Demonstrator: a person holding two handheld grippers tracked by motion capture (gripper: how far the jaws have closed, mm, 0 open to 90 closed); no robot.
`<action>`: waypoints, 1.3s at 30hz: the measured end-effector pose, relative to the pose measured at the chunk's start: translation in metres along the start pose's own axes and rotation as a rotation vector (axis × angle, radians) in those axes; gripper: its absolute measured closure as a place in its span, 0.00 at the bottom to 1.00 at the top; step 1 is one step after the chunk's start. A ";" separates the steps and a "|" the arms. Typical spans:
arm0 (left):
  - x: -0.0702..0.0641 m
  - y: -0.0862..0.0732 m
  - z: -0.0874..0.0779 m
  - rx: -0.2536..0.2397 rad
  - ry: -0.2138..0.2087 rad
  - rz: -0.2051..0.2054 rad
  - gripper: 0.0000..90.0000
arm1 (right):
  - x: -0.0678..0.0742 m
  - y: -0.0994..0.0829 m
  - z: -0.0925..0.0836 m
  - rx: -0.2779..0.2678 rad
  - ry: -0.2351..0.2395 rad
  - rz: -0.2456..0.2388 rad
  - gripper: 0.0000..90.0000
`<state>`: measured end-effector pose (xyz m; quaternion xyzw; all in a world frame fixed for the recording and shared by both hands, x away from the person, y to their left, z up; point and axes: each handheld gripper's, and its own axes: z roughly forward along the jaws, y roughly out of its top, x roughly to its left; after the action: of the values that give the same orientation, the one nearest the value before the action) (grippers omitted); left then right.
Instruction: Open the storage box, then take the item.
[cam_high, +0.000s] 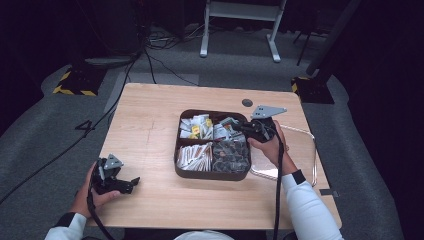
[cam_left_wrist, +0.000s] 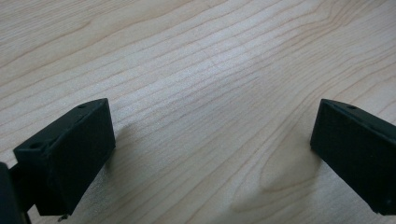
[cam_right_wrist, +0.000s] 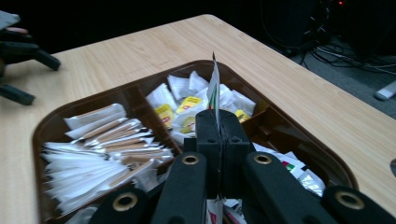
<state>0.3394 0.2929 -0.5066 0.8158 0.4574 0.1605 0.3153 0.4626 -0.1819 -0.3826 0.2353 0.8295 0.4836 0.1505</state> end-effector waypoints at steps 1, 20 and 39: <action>0.000 0.000 0.000 0.000 0.000 0.000 0.00 | 0.002 0.000 -0.002 -0.002 0.005 -0.005 1.00; 0.000 0.000 0.000 -0.002 0.000 0.003 0.00 | 0.049 -0.007 -0.022 -0.005 0.115 -0.105 0.99; 0.000 0.001 0.001 -0.003 0.004 0.006 0.00 | 0.094 -0.021 -0.018 0.043 0.244 -0.183 0.99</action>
<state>0.3412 0.2921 -0.5065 0.8164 0.4556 0.1637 0.3149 0.3696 -0.1538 -0.3937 0.1014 0.8698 0.4750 0.0870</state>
